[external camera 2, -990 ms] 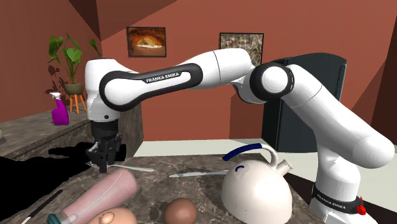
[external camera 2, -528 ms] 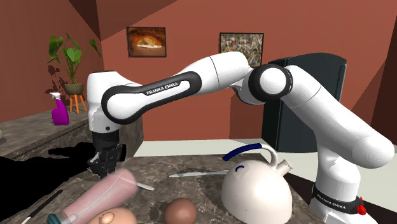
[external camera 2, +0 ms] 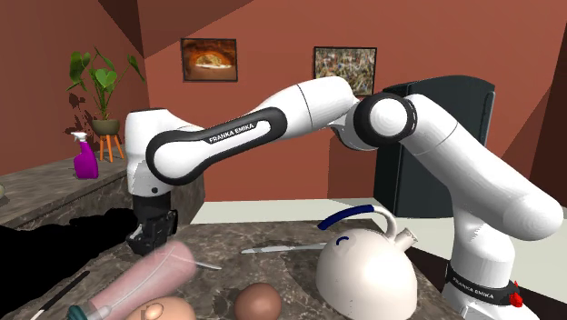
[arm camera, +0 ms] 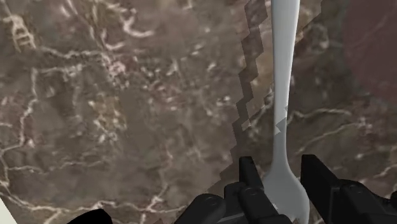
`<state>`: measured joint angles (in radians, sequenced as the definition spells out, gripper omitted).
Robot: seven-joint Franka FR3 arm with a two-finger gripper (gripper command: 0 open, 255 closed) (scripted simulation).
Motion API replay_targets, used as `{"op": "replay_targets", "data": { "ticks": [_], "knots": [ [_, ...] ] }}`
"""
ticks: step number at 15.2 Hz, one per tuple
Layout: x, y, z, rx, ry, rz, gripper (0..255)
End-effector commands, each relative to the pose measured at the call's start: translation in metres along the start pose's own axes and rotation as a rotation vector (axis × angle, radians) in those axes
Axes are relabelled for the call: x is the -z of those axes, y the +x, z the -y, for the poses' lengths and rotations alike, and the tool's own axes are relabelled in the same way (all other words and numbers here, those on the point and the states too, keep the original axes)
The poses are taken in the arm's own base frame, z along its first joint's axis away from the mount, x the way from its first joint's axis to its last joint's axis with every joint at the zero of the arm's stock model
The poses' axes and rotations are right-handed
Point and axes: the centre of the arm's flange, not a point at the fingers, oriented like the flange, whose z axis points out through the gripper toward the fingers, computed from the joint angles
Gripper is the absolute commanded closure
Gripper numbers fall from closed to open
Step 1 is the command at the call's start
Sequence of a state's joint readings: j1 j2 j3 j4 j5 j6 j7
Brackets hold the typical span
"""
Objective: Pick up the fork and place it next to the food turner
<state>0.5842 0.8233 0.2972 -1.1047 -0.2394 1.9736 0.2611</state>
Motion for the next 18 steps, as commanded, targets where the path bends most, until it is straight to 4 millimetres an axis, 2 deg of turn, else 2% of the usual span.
{"op": "replay_targets", "data": {
  "ticks": [1,2,7,11,18],
  "knots": [
    [-0.002,0.0,0.0,0.0,0.0,0.002,255],
    [-0.002,0.0,0.0,0.0,0.0,0.002,0],
    [-0.002,0.0,0.0,0.0,0.0,0.002,0],
    [0.048,0.0,0.0,0.0,0.0,0.002,0],
    [0.048,0.0,0.0,0.0,0.0,0.002,0]
  ]
}}
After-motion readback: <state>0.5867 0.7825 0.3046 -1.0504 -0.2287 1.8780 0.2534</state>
